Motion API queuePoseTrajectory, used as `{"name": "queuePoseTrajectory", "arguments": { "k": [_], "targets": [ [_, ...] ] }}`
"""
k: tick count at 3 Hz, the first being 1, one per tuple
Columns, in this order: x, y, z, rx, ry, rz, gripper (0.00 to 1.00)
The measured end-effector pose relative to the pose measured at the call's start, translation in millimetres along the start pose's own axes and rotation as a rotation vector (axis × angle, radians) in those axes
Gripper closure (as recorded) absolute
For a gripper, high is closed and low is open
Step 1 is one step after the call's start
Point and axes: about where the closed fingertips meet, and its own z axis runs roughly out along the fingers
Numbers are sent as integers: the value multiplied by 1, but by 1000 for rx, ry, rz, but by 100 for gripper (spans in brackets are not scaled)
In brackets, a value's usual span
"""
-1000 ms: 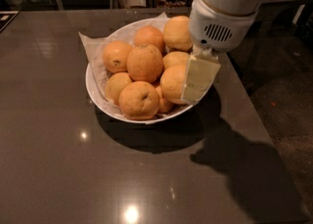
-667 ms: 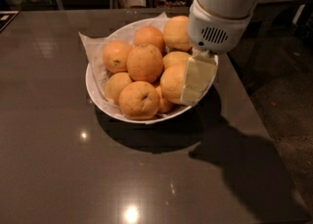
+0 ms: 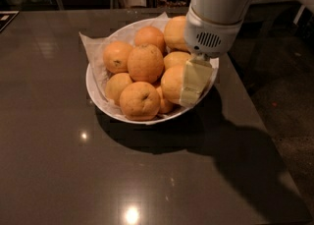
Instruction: Pick orange from white bowl
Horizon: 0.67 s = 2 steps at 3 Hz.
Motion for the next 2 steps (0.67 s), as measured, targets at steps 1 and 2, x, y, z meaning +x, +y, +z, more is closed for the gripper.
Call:
{"name": "queuePoseTrajectory", "arguments": {
  "k": [1,2],
  "targets": [
    [0,-2,12,-25,13,5,23],
    [0,-2,16,-49,9,4,41]
  ]
}}
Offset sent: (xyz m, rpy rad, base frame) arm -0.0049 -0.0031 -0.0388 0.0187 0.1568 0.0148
